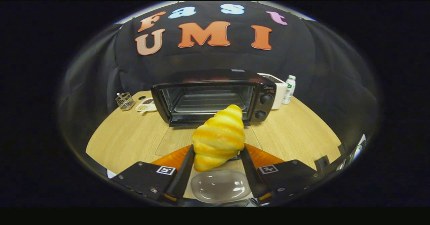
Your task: Open the toaster oven, put the food inside, and close the toaster oven door.
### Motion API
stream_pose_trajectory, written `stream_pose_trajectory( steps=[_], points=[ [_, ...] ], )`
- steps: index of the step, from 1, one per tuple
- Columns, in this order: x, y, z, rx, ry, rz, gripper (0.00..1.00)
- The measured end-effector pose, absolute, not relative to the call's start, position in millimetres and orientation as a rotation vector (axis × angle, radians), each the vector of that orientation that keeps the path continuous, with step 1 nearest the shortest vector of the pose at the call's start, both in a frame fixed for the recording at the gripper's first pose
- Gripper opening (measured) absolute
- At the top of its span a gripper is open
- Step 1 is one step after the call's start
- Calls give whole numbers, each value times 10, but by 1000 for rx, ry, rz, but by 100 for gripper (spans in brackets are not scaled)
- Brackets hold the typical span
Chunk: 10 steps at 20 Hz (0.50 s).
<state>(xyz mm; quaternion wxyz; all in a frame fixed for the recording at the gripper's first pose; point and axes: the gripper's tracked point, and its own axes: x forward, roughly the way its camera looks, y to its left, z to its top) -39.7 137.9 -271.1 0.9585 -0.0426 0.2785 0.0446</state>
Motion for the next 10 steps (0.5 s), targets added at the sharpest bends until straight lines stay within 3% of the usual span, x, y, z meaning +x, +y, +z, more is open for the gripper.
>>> stream_pose_trajectory(
  steps=[10],
  points=[
    [411,1548,-2797,-12,585,115,75]
  ],
)
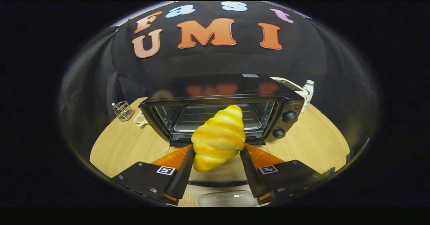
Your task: Open the toaster oven, put the food inside, and close the toaster oven door.
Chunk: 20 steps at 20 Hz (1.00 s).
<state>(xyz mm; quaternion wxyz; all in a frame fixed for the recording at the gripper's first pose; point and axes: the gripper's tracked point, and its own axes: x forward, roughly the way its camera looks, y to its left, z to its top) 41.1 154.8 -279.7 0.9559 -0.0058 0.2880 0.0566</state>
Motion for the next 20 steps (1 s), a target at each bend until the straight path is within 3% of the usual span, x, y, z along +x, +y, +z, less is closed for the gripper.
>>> stream_pose_trajectory(
  steps=[11,20],
  points=[
    [1025,1737,-2867,286,528,134,75],
    [1253,1755,-3108,266,545,93,77]
  ],
)
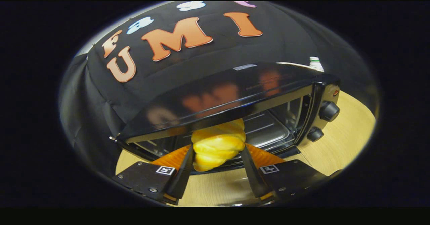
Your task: Open the toaster oven, put the food inside, and close the toaster oven door.
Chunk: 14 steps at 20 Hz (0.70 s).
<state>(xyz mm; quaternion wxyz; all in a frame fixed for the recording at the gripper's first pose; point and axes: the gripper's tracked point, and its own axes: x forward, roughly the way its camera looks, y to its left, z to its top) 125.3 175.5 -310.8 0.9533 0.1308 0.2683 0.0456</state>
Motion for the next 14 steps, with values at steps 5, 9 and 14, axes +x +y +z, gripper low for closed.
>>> stream_pose_trajectory(
  steps=[5,9,14],
  points=[
    [1204,1681,-3063,261,530,71,90],
    [1062,1589,-2990,247,521,66,98],
    [639,1514,-2840,229,508,79,99]
  ],
)
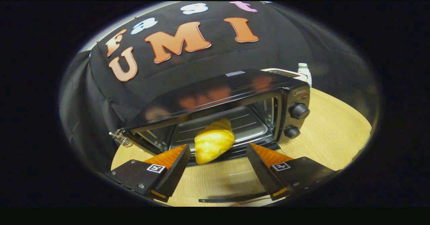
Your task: Open the toaster oven, put the food inside, and close the toaster oven door.
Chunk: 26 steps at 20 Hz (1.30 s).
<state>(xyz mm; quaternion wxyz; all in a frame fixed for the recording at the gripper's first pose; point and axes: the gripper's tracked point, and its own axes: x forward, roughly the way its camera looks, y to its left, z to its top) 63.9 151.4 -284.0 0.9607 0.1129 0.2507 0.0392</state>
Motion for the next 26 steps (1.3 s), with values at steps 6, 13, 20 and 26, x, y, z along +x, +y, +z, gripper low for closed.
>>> stream_pose_trajectory(
  steps=[6,13,20,26],
  points=[
    [-26,1373,-2804,140,496,90,98],
    [-529,1304,-3148,55,567,87,99],
    [-767,1286,-3617,-3,669,91,99],
    [-682,1315,-3825,-40,697,102,99]
  ],
)
